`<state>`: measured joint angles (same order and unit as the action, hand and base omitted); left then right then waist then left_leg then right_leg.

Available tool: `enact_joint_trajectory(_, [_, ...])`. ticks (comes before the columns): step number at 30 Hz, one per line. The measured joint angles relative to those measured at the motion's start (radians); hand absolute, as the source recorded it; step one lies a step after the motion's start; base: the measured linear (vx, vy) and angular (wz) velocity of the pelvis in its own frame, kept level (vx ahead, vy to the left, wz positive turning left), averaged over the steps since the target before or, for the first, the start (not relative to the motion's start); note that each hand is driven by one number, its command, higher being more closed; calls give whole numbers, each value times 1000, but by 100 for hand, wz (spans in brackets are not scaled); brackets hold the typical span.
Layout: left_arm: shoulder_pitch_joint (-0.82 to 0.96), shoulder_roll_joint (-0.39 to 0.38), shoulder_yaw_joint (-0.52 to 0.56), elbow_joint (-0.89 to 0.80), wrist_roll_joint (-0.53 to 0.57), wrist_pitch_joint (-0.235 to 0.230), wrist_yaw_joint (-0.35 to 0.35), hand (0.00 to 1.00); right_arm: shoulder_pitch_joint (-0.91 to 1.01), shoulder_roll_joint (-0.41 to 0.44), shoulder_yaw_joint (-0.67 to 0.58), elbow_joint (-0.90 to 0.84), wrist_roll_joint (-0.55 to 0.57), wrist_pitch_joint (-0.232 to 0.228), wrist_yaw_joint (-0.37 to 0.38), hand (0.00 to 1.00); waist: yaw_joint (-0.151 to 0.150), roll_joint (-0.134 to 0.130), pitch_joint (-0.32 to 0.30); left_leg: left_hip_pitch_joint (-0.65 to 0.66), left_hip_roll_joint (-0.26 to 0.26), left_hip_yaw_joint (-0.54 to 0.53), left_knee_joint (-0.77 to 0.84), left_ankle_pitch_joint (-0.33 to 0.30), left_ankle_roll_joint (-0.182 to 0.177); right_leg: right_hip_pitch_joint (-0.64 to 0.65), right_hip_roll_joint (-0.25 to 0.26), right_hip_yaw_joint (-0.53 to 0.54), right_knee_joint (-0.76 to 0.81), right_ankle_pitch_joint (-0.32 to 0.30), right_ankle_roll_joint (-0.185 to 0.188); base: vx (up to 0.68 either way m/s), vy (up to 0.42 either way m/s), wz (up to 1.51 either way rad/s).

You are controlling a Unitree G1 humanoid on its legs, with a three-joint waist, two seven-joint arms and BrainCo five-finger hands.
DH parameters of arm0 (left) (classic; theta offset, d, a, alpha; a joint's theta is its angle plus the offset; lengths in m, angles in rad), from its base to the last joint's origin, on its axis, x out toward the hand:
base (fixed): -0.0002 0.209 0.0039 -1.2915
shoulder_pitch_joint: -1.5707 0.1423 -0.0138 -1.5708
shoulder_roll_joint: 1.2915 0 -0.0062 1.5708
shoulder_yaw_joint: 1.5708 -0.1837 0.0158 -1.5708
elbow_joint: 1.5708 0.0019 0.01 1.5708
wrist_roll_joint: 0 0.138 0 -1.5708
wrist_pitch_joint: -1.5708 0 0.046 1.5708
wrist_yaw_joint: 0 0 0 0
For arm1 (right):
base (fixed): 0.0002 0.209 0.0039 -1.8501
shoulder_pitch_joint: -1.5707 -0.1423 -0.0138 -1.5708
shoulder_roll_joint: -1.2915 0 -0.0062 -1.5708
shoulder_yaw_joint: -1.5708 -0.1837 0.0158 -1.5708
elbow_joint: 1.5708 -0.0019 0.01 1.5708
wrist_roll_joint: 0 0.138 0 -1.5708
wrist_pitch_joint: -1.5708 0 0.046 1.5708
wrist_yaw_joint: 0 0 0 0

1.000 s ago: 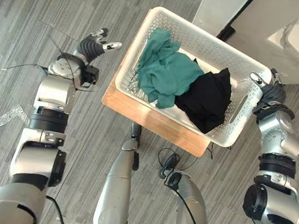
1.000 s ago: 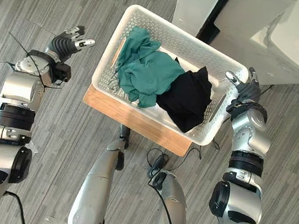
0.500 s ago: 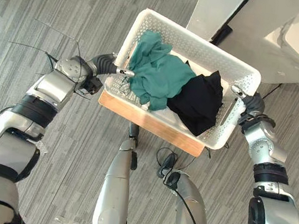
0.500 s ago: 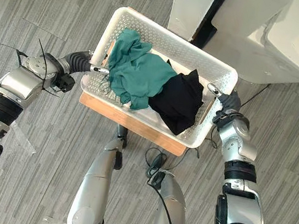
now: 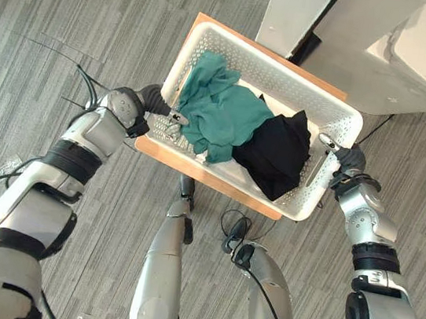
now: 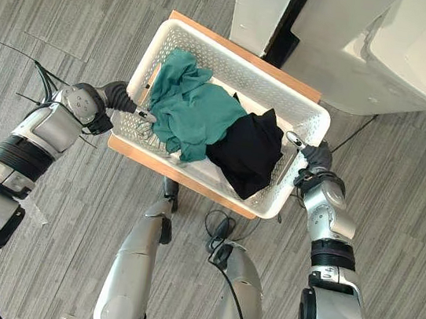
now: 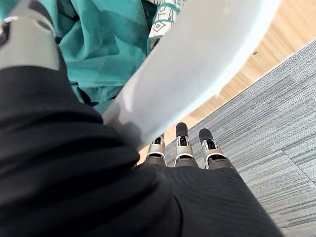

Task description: Pick up the laundry basket with both hands and put the clothes into the washing machine.

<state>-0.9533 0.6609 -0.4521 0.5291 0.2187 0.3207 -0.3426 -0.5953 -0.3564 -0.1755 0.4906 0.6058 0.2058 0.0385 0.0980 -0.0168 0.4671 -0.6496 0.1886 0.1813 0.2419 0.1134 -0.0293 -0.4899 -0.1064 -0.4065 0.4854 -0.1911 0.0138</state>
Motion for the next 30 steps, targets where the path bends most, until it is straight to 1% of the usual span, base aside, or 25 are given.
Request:
enact_joint_trajectory(3, [6,-35,47,-1,22,11,18,0,12,9,-18,-43,-65,23,-6,0,0,-1,0,-1,-1,4,-9,4,-2,-6,0,1,-1,0,0,0,-24,-2])
enact_joint_trajectory(5, [27,-59,97,-27,30,24,40,0,36,34,-42,-96,-117,42,-15,0,-1,-3,1,0,-2,9,-22,13,0,-14,-1,4,-3,1,-1,9,-46,-4])
enact_joint_trajectory(6, [33,-65,109,-33,30,25,43,0,44,38,-44,-108,-129,44,-15,0,-2,-3,2,0,-2,11,-24,17,5,-16,-1,5,-3,1,-1,15,-39,-6])
enact_joint_trajectory(7, [40,-73,125,-44,31,29,50,100,56,45,-50,-130,-158,51,-15,0,-2,-4,2,0,-3,14,-26,19,5,-19,-1,8,-3,1,-2,15,-30,-4])
enact_joint_trajectory(8, [44,-79,134,-52,30,31,55,100,60,50,-57,-139,-173,59,-15,0,-2,-4,2,0,-3,15,-27,20,5,-20,-1,8,-3,1,-2,21,-35,-3])
enact_joint_trajectory(9, [45,-97,153,-62,32,34,67,100,72,57,-63,-163,-202,73,-16,100,-2,-4,2,0,-3,16,-26,20,5,-20,-1,9,-2,1,-2,22,-35,-1])
enact_joint_trajectory(13, [76,-136,216,-120,47,41,102,100,87,65,-82,-180,-258,91,-19,100,-5,-4,2,1,-3,19,-26,21,5,-23,-1,13,-1,1,-2,19,-35,-3])
enact_joint_trajectory(15, [89,-157,231,-154,82,45,139,100,98,76,-103,-187,-266,99,-23,100,-6,-4,2,2,-3,20,-27,21,5,-24,-1,16,0,1,-2,15,-34,-4])
enact_joint_trajectory(16, [89,-171,257,-179,112,49,159,100,110,82,-104,-209,-282,107,-37,100,-6,-4,2,3,-3,20,-28,21,5,-27,-2,20,1,1,-2,20,-42,-4])
enact_joint_trajectory(18, [98,-197,278,-193,117,49,173,100,117,97,-117,-227,-294,110,-43,100,-6,-4,2,3,-5,20,-28,21,6,-27,-3,21,1,1,-2,9,-17,-2])
enact_joint_trajectory(19, [122,-227,319,-236,124,49,184,100,128,117,-131,-250,-301,110,-48,100,-8,-4,2,2,-9,18,-28,24,10,-28,-5,20,1,1,-2,0,0,0])
enact_joint_trajectory(20, [128,-243,329,-250,131,49,194,100,130,122,-136,-255,-302,111,-53,100,-9,-4,2,2,-10,17,-28,24,10,-28,-6,19,1,1,-2,30,-29,5])
enact_joint_trajectory(21, [135,-279,357,-276,149,50,212,100,133,135,-156,-268,-304,116,-61,100,-9,-4,2,1,-13,16,-28,24,10,-28,-9,19,1,1,-2,17,-17,3])
enact_joint_trajectory(23, [144,-300,382,-306,177,50,218,100,136,147,-169,-287,-304,117,-66,100,-11,-4,2,0,-15,16,-28,24,10,-29,-11,18,0,1,-2,0,0,0])
enact_joint_trajectory(26, [158,-339,421,-360,229,50,234,100,141,184,-193,-359,-303,115,-104,100,-14,-4,2,-1,-17,16,-26,24,11,-30,-13,19,0,1,-2,0,0,0])
enact_joint_trajectory(28, [173,-361,440,-402,238,50,242,100,139,198,-208,-398,-303,114,-130,100,-11,-4,2,-2,-18,16,-25,24,11,-31,-13,19,0,1,-2,2,-16,0])
enact_joint_trajectory(30, [184,-403,469,-433,247,49,262,100,125,212,-218,-436,-303,106,-169,100,-8,-3,2,-3,-18,16,-22,23,11,-31,-14,20,1,1,-2,7,-33,-1])
